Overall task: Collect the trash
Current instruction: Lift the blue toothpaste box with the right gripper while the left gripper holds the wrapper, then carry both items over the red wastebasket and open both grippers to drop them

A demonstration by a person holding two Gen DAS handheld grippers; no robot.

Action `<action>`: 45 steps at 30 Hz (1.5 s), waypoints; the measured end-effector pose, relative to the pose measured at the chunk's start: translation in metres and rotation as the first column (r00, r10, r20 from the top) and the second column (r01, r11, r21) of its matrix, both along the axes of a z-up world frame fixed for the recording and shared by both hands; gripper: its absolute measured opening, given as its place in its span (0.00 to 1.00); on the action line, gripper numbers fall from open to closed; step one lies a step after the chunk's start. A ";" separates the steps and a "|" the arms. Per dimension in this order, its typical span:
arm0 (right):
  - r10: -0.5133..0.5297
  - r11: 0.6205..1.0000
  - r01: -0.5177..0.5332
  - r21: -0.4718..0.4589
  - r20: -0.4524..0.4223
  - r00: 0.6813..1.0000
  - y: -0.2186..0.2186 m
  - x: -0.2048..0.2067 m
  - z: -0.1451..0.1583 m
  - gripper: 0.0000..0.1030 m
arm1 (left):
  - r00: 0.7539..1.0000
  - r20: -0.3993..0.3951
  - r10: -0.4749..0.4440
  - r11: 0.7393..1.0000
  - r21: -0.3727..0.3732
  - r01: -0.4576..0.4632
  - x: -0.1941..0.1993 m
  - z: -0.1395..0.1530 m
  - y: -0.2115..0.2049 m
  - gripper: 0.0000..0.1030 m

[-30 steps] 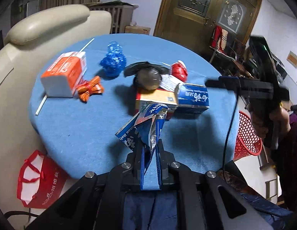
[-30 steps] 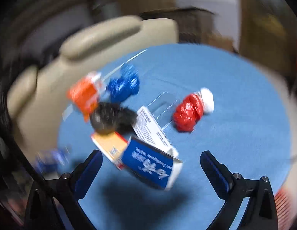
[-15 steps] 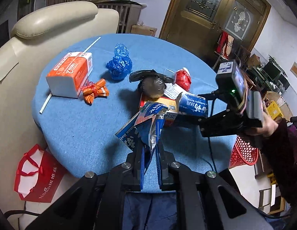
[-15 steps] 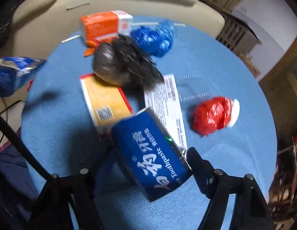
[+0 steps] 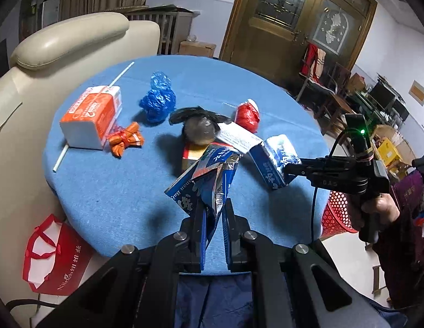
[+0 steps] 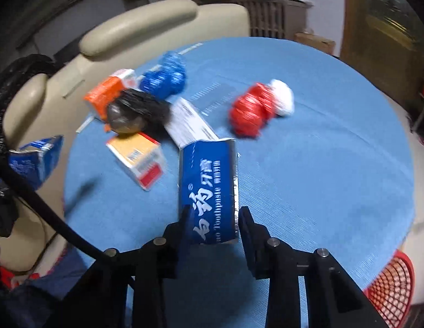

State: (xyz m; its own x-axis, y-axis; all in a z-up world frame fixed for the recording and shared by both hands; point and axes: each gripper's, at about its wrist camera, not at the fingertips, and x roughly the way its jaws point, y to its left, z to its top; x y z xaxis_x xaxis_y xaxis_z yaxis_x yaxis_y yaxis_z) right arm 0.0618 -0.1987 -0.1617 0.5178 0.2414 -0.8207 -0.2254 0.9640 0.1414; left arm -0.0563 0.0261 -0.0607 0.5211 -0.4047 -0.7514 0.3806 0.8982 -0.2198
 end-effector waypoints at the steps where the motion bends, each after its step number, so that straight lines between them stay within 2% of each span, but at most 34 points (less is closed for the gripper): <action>1: -0.015 0.999 0.016 0.033 -0.016 1.000 -0.004 0.000 0.000 0.35 | 1.000 0.001 -0.003 1.000 -0.001 0.003 -0.001 0.000 -0.002 0.11; 4: -0.030 0.994 0.035 0.104 -0.049 0.998 -0.010 0.004 0.002 0.37 | 1.000 0.011 -0.005 1.000 0.007 0.005 -0.005 0.002 -0.004 0.11; 7: -0.046 0.992 0.053 0.112 -0.060 0.997 -0.008 0.012 0.001 0.77 | 1.000 0.013 -0.005 1.000 0.011 0.004 -0.005 0.004 -0.005 0.11; 11: -0.065 0.988 0.071 0.137 -0.043 0.997 -0.001 0.017 -0.001 0.77 | 1.000 0.015 -0.008 1.000 0.016 0.007 -0.005 0.004 -0.007 0.11; 15: -0.115 0.993 0.115 -0.007 -0.064 0.991 0.014 0.029 -0.012 0.77 | 1.000 0.014 -0.017 1.000 0.012 0.017 -0.006 0.004 -0.008 0.11; 18: -0.150 0.989 0.149 -0.016 -0.037 0.988 0.010 0.030 -0.017 0.76 | 1.000 0.016 -0.022 1.000 0.013 0.022 -0.008 0.005 -0.009 0.11; 19: -0.169 0.985 0.168 -0.035 -0.020 0.985 0.008 0.030 -0.018 0.72 | 1.000 0.012 -0.022 1.000 0.012 0.022 -0.008 0.004 -0.010 0.11; 20: -0.179 0.983 0.178 -0.035 -0.015 0.984 0.006 0.031 -0.019 0.50 | 1.000 0.010 -0.022 1.000 0.011 0.022 -0.008 0.004 -0.010 0.11; 21: -0.193 0.981 0.192 -0.029 -0.016 0.981 0.003 0.031 -0.020 0.49 | 1.000 0.010 -0.023 1.000 0.013 0.023 -0.008 0.004 -0.010 0.11; 22: -0.212 0.977 0.211 -0.028 -0.002 0.977 -0.001 0.029 -0.019 0.43 | 1.000 0.011 -0.024 1.000 0.014 0.024 -0.008 0.004 -0.011 0.11; 23: -0.227 0.974 0.227 -0.010 0.000 0.974 -0.007 0.028 -0.019 0.42 | 1.000 0.011 -0.027 1.000 0.014 0.027 -0.008 0.004 -0.011 0.11; 28: -0.299 0.942 0.301 0.149 -0.031 0.954 -0.042 0.008 -0.016 0.42 | 0.998 0.019 -0.063 0.998 0.017 0.063 -0.012 0.008 -0.024 0.11; 34: -0.388 0.854 0.376 0.360 -0.041 0.921 -0.095 -0.065 -0.010 0.42 | 0.987 0.009 -0.161 0.987 0.015 0.161 -0.011 0.009 -0.064 0.11; 38: -0.476 0.789 0.445 0.423 -0.036 0.879 -0.137 -0.116 -0.006 0.42 | 0.967 -0.008 -0.256 0.966 0.022 0.256 -0.009 0.007 -0.110 0.11; 41: -0.557 0.731 0.510 0.453 -0.037 0.830 -0.174 -0.156 -0.006 0.42 | 0.939 -0.024 -0.344 0.938 0.028 0.344 -0.013 0.005 -0.152 0.11; 45: -0.666 0.634 0.604 0.482 -0.057 0.744 -0.221 -0.202 -0.012 0.42 | 0.880 -0.061 -0.471 0.880 0.029 0.473 -0.022 -0.001 -0.222 0.11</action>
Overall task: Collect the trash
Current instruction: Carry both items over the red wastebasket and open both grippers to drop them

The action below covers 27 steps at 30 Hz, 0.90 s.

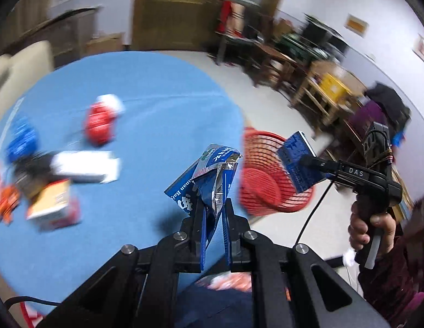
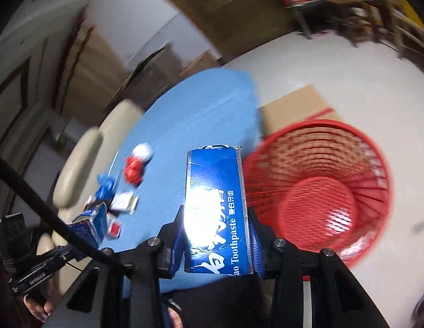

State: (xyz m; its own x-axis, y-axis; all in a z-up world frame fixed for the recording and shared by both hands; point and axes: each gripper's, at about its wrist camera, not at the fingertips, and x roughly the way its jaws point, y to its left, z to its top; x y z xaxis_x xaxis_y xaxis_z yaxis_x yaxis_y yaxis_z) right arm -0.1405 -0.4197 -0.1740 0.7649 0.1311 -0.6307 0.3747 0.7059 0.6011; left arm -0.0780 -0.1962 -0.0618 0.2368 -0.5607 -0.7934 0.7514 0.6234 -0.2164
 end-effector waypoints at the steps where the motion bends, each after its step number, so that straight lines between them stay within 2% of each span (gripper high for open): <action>1: -0.033 0.999 0.033 0.013 -0.001 0.999 -0.011 -0.010 -0.003 0.42 | 1.000 -0.004 -0.030 1.000 0.004 0.030 -0.004 -0.002 -0.016 0.11; 5: -0.134 0.988 0.134 0.073 -0.010 0.991 -0.044 -0.043 -0.019 0.42 | 0.990 -0.039 -0.138 0.990 0.031 0.139 -0.015 -0.014 -0.085 0.11; 10: -0.194 0.973 0.195 0.121 -0.022 0.981 -0.065 -0.063 -0.035 0.44 | 0.980 -0.061 -0.190 0.979 0.056 0.194 -0.020 -0.029 -0.138 0.11; 12: -0.215 0.966 0.216 0.144 -0.026 0.976 -0.072 -0.067 -0.042 0.50 | 0.977 -0.064 -0.202 0.976 0.072 0.206 -0.021 -0.035 -0.155 0.16; 13: -0.221 0.963 0.223 0.149 -0.029 0.975 -0.075 -0.067 -0.044 0.52 | 0.976 -0.066 -0.210 0.973 0.081 0.215 -0.022 -0.038 -0.163 0.26; 14: -0.225 0.962 0.228 0.152 -0.034 0.974 -0.077 -0.068 -0.046 0.55 | 0.975 -0.063 -0.213 0.972 0.090 0.218 -0.023 -0.040 -0.169 0.45; 16: -0.227 0.958 0.230 0.172 -0.037 0.973 -0.080 -0.068 -0.049 0.60 | 0.977 -0.039 -0.208 0.973 0.097 0.210 -0.023 -0.041 -0.175 0.61; 22: -0.217 0.965 0.213 0.155 0.007 0.976 -0.076 -0.063 -0.039 0.61 | 0.980 0.021 -0.197 0.976 0.094 0.194 -0.025 -0.028 -0.156 0.61; 27: -0.184 0.976 0.179 0.123 0.028 0.983 -0.062 -0.056 -0.023 0.61 | 0.983 0.112 -0.145 0.986 0.099 0.134 -0.027 -0.013 -0.104 0.63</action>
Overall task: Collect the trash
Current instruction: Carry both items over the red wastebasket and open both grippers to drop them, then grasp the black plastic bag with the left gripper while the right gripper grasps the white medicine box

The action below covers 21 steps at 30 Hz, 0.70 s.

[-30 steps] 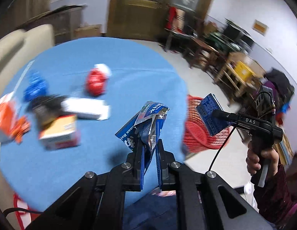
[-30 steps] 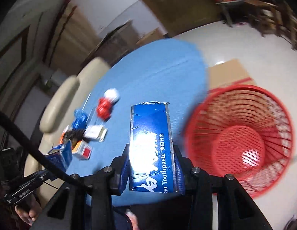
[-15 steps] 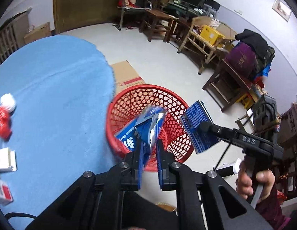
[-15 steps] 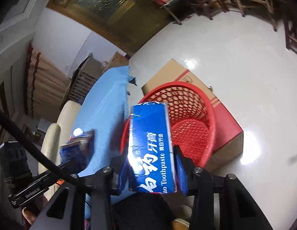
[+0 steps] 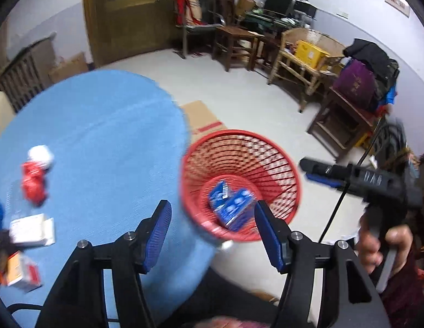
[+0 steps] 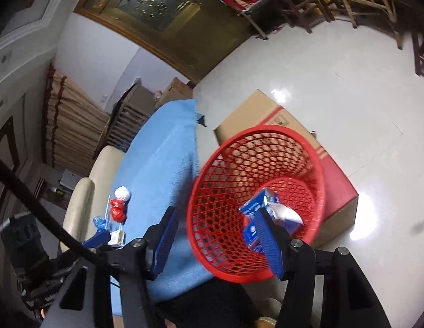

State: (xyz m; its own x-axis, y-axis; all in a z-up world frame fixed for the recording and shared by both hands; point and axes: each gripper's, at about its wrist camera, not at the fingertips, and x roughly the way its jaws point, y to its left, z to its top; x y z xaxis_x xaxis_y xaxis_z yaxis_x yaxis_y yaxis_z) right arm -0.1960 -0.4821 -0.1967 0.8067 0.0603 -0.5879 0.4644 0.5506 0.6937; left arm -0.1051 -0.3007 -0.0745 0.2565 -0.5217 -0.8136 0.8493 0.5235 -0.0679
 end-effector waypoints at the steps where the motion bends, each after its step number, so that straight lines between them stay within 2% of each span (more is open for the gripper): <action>1: 0.014 1.000 -0.014 -0.011 -0.001 1.000 0.005 0.004 0.004 0.61 | 1.000 0.017 0.018 1.000 -0.003 -0.018 0.000 0.002 0.012 0.63; 5: 0.076 0.996 -0.076 -0.041 -0.001 0.997 0.024 0.020 0.015 0.61 | 0.987 0.072 0.143 0.989 -0.033 -0.141 0.009 0.011 0.080 0.67; 7: 0.121 0.991 -0.121 -0.059 -0.008 0.993 0.039 0.034 0.021 0.61 | 0.970 0.075 0.230 0.972 -0.060 -0.226 0.018 0.013 0.123 0.67; 11: 0.212 0.975 -0.213 -0.067 -0.024 0.977 0.071 0.063 0.025 0.61 | 0.916 0.064 0.396 0.917 -0.087 -0.390 0.042 0.015 0.197 0.68; 14: 0.294 0.950 -0.299 -0.089 -0.058 0.954 0.104 0.093 0.026 0.61 | 0.857 0.056 0.513 0.855 -0.123 -0.504 0.062 0.021 0.250 0.68; 18: 0.400 0.907 -0.409 -0.106 -0.094 0.912 0.150 0.131 0.025 0.61 | 0.799 0.027 0.601 0.791 -0.166 -0.589 0.089 0.033 0.287 0.72; 21: 0.465 0.868 -0.479 -0.130 -0.126 0.876 0.182 0.159 0.024 0.61 | 0.790 -0.008 0.613 0.775 -0.188 -0.603 0.109 0.035 0.291 0.73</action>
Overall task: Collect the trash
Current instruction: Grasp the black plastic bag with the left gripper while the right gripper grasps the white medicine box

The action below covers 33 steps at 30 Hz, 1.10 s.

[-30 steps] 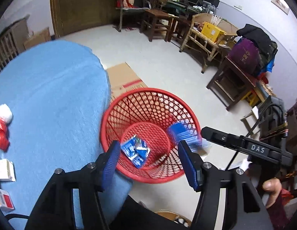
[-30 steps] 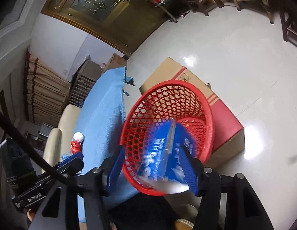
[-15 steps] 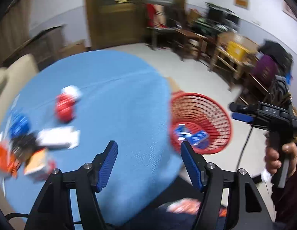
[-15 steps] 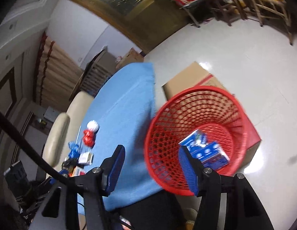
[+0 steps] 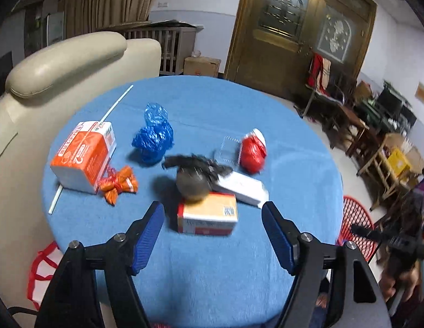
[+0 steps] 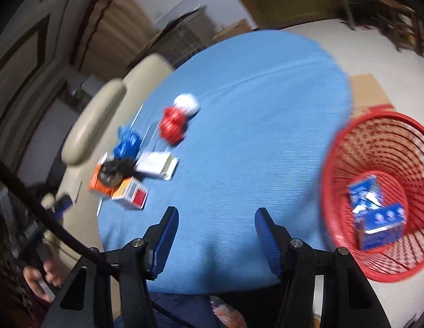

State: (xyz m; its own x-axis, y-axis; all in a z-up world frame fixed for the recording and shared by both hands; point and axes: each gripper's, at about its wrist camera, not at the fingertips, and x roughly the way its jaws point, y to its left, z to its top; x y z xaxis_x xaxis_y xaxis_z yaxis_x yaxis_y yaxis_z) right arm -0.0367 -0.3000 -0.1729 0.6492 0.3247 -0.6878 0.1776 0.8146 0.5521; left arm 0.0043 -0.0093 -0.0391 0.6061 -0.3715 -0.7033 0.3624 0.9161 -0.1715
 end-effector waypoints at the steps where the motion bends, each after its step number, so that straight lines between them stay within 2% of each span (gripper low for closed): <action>1: 0.020 1.000 -0.020 -0.012 -0.007 1.000 0.009 0.008 -0.001 0.61 | 1.000 -0.002 -0.001 1.000 0.004 0.001 0.006 -0.001 -0.003 0.74; 5: 0.075 0.995 -0.077 -0.064 -0.038 0.996 0.034 0.029 -0.008 0.61 | 0.996 -0.085 -0.025 0.999 0.026 0.028 0.043 -0.020 -0.021 0.74; 10: 0.132 0.985 -0.138 -0.107 -0.062 0.989 0.049 0.049 -0.011 0.61 | 0.982 -0.190 0.009 0.999 0.054 0.001 0.072 -0.051 -0.028 0.74; 12: 0.163 0.977 -0.170 -0.125 -0.061 0.985 0.053 0.060 -0.009 0.61 | 0.974 -0.225 0.009 1.000 0.024 -0.004 0.081 -0.059 -0.025 0.62; 13: 0.186 0.971 -0.193 -0.142 -0.060 0.981 0.057 0.068 -0.008 0.61 | 0.970 -0.245 0.000 1.000 0.007 0.001 0.086 -0.063 -0.023 0.47; 15: 0.235 0.956 -0.241 -0.170 -0.055 0.970 0.066 0.083 -0.004 0.61 | 0.962 -0.274 -0.013 1.000 -0.020 0.008 0.092 -0.068 -0.018 0.34; 19: 0.365 0.897 -0.367 -0.246 -0.057 0.929 0.095 0.120 0.000 0.61 | 0.963 -0.268 -0.027 0.998 -0.062 0.011 0.096 -0.067 -0.006 0.26; 23: 0.450 0.829 -0.447 -0.335 -0.075 0.890 0.121 0.146 -0.001 0.66 | 0.967 -0.256 -0.020 0.997 -0.077 0.001 0.100 -0.060 0.008 0.24; 30: 0.540 0.701 -0.535 -0.472 -0.138 0.830 0.153 0.186 -0.015 0.66 | 0.971 -0.238 -0.020 0.995 -0.100 -0.004 0.099 -0.045 0.034 0.23; 33: 0.567 0.661 -0.563 -0.496 -0.162 0.808 0.161 0.199 -0.022 0.66 | 0.974 -0.226 -0.025 0.992 -0.124 -0.003 0.091 -0.035 0.044 0.23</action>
